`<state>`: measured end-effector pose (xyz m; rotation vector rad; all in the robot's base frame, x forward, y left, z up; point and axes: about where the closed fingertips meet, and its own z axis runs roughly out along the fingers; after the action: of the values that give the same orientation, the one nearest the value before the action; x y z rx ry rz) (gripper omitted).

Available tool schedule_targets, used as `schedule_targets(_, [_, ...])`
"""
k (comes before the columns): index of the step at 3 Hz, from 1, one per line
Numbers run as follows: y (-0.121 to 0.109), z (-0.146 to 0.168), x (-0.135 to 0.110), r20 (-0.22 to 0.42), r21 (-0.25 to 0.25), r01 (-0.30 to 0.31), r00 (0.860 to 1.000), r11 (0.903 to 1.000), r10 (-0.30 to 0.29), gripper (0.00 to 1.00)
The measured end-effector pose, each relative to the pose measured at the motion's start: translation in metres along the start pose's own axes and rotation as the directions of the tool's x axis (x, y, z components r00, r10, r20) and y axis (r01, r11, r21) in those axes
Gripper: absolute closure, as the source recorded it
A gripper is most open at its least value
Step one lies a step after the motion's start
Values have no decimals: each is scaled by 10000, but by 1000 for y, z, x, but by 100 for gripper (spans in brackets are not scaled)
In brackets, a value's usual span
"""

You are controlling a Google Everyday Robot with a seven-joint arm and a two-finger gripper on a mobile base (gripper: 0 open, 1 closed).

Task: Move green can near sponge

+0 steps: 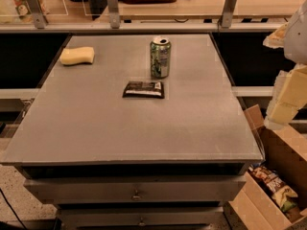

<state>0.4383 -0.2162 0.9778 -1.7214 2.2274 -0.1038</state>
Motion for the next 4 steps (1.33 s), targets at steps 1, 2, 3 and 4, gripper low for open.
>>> schedule_targets(1, [-1, 0, -1, 34, 32, -8, 10000, 10000, 8, 0])
schedule_targets(2, [-14, 13, -13, 634, 148, -177, 9978, 9997, 168, 0])
schedule_targets(3, [-42, 42, -41, 1613, 187, -465, 9860, 9987, 429, 0])
schedule_targets(4, [-69, 68, -80, 2365, 296, -451, 9709, 9985, 369, 0])
